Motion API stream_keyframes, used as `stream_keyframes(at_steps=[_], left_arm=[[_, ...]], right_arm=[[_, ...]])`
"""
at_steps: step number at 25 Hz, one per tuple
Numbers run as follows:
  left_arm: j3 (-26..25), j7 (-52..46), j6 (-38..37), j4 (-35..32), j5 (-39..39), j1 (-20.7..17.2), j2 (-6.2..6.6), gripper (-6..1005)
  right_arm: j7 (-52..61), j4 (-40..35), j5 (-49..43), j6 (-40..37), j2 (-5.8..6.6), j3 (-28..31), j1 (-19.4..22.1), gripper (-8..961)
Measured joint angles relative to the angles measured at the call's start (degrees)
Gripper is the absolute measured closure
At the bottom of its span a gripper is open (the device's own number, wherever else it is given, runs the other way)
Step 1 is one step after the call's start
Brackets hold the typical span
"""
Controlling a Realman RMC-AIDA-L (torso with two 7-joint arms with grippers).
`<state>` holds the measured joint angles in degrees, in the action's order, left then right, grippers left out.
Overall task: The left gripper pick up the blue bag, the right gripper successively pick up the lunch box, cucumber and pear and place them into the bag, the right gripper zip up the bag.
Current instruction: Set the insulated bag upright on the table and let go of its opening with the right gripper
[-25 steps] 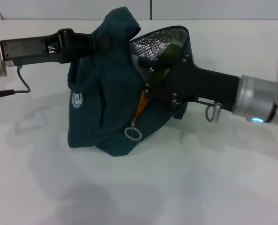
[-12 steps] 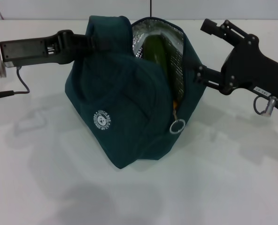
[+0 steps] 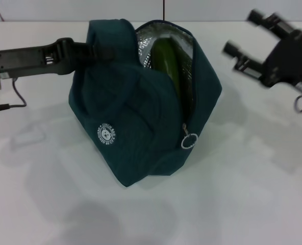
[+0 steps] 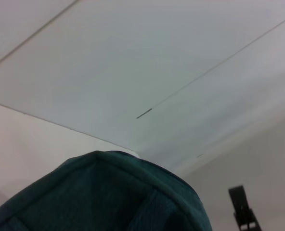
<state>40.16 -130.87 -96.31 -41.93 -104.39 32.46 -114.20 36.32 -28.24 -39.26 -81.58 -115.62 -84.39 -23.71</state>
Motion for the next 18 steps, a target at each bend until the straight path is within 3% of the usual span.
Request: stream_keyframes(at_steps=[6, 12, 18], left_arm=[[0.0, 0.1, 0.0, 0.0, 0.0, -0.9, 0.24, 929], [0.2, 0.4, 0.0, 0.0, 0.0, -0.9, 0.63, 928], [0.3, 0.1, -0.3, 0.0, -0.1, -0.5, 1.06, 928]], right_arm=[[-2.7, 0.9, -0.5, 7.3, 0.25, 5.8, 0.1, 154], [-1.8, 1.3, -6.7, 20.0, -0.13, 4.5, -5.2, 153], [2.9, 1.7, -7.7, 27.0, -0.3, -1.6, -10.3, 153]])
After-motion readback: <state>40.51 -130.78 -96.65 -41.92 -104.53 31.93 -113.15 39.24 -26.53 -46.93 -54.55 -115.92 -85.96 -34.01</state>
